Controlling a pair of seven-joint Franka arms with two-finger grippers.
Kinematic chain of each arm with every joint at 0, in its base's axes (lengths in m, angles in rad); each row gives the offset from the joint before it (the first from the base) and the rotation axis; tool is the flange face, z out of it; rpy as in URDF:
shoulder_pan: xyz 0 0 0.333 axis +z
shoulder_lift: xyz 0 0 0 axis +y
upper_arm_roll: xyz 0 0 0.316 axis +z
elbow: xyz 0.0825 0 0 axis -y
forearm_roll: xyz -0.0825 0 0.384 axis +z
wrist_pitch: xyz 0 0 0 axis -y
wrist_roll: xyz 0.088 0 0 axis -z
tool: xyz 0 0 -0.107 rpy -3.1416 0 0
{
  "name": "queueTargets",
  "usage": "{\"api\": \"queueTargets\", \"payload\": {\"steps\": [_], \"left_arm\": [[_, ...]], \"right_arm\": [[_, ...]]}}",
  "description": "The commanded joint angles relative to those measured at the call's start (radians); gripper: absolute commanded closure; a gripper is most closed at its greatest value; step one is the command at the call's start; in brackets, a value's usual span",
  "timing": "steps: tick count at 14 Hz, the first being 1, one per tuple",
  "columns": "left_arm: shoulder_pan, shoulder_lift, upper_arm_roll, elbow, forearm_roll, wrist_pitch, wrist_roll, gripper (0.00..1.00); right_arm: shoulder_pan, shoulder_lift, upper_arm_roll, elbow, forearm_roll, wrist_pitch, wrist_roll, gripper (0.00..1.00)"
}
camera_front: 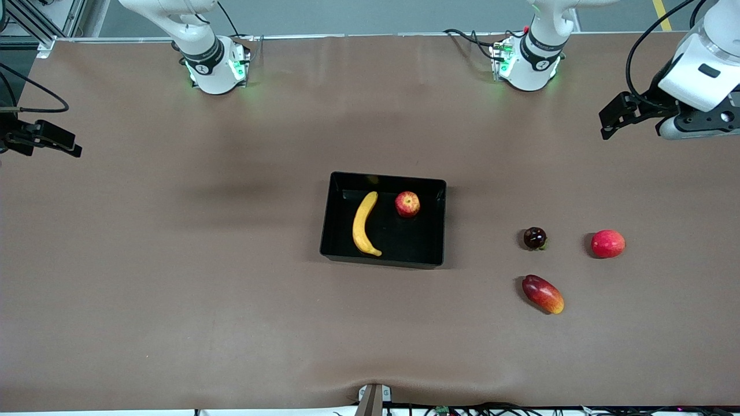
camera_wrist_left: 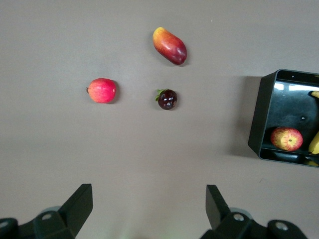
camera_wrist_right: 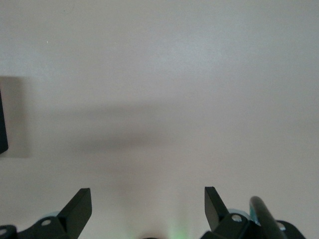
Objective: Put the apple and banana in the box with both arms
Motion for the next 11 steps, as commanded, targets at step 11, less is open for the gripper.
{"api": "queueTargets", "payload": {"steps": [11], "left_arm": [[0.043,-0.012,0.009,0.059,-0.033,-0.064,0.091,0.00]], "right_arm": [[-0.025,0.008,0.015,0.016,0.000,-0.006,-0.011,0.00]]}}
